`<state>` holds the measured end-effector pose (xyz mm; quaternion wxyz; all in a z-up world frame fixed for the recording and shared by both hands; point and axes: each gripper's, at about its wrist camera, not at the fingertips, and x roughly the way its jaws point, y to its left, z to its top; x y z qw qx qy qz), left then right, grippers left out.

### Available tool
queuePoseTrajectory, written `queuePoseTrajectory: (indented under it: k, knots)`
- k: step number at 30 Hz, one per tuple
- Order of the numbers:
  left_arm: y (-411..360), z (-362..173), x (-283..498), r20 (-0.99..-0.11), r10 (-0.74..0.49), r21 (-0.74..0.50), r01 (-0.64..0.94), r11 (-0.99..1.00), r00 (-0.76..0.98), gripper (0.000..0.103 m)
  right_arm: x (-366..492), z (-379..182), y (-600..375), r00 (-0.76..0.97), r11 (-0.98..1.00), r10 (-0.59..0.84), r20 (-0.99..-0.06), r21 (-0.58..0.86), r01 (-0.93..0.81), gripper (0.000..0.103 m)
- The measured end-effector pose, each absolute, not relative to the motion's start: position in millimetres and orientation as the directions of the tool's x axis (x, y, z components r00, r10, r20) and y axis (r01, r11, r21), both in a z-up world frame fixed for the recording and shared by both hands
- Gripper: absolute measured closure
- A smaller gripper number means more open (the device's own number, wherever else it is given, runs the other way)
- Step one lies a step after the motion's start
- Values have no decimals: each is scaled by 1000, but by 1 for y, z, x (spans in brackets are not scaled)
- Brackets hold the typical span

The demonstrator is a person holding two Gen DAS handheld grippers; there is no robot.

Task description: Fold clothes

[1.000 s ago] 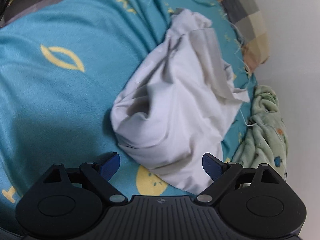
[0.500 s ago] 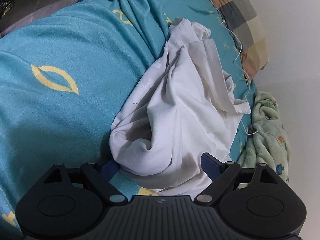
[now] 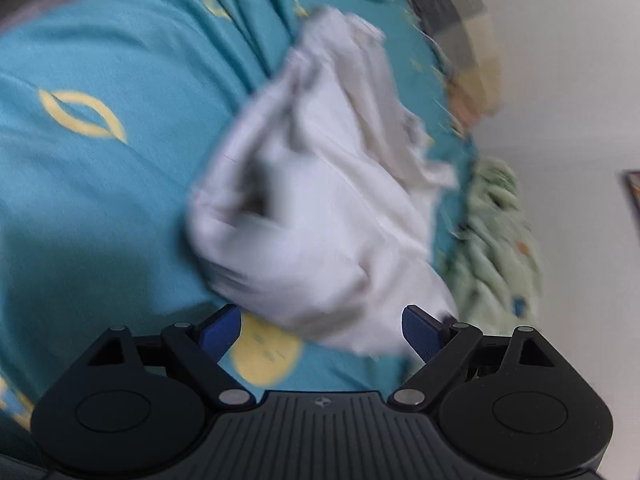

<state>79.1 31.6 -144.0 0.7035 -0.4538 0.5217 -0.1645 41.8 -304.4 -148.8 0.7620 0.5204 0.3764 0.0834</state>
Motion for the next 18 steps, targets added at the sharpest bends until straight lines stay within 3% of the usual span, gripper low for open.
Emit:
queuePoseTrajectory:
  k: [5, 10, 18]
  knots:
    - [6, -143, 79, -459, -809, -887, -142, 439, 368, 7, 41, -148, -307, 708, 435, 524, -472, 864, 254, 89]
    - [-8, -179, 92, -385, -844, -920, -227, 319, 372, 3, 39, -146, -309, 720, 410, 527, -450, 878, 248, 89]
    - [1, -205, 95, -374, -767, -917, -334, 220, 521, 3, 34, -144, -317, 745, 370, 517, -421, 895, 248, 89]
